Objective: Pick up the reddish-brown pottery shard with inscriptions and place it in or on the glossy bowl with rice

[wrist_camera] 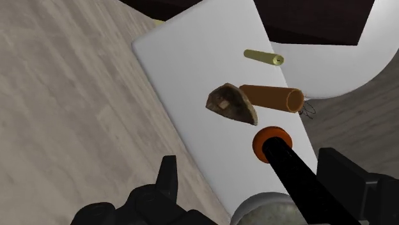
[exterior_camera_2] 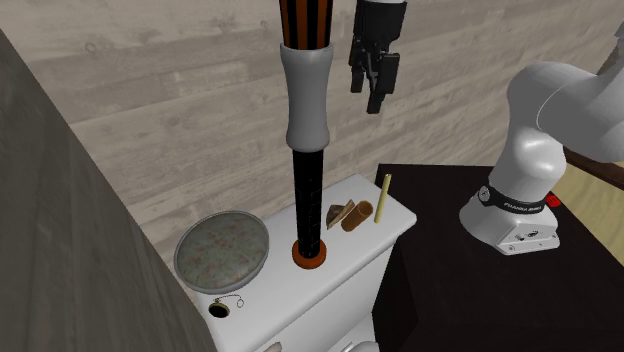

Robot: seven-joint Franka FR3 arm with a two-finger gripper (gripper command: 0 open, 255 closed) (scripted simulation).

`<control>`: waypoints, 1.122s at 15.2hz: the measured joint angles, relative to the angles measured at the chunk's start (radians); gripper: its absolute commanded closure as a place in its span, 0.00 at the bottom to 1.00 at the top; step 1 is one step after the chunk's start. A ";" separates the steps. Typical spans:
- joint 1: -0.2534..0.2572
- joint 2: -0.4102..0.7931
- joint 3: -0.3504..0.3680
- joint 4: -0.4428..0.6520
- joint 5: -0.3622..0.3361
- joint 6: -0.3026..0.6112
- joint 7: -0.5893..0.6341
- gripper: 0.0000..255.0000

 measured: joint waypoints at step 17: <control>0.187 0.599 -0.191 0.015 0.254 0.453 -0.712 0.00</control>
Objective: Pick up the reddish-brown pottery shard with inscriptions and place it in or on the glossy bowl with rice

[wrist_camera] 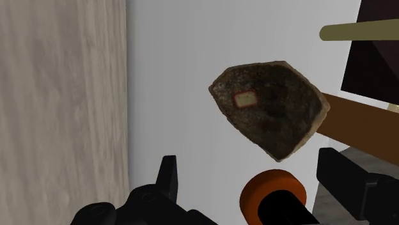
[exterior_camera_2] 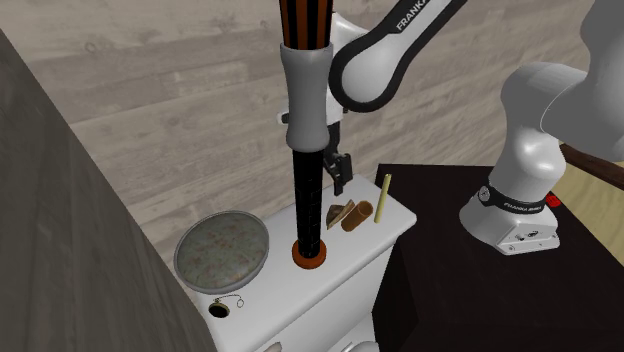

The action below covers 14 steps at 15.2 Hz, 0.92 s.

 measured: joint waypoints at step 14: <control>0.011 0.085 0.013 -0.014 0.070 0.090 -0.055 1.00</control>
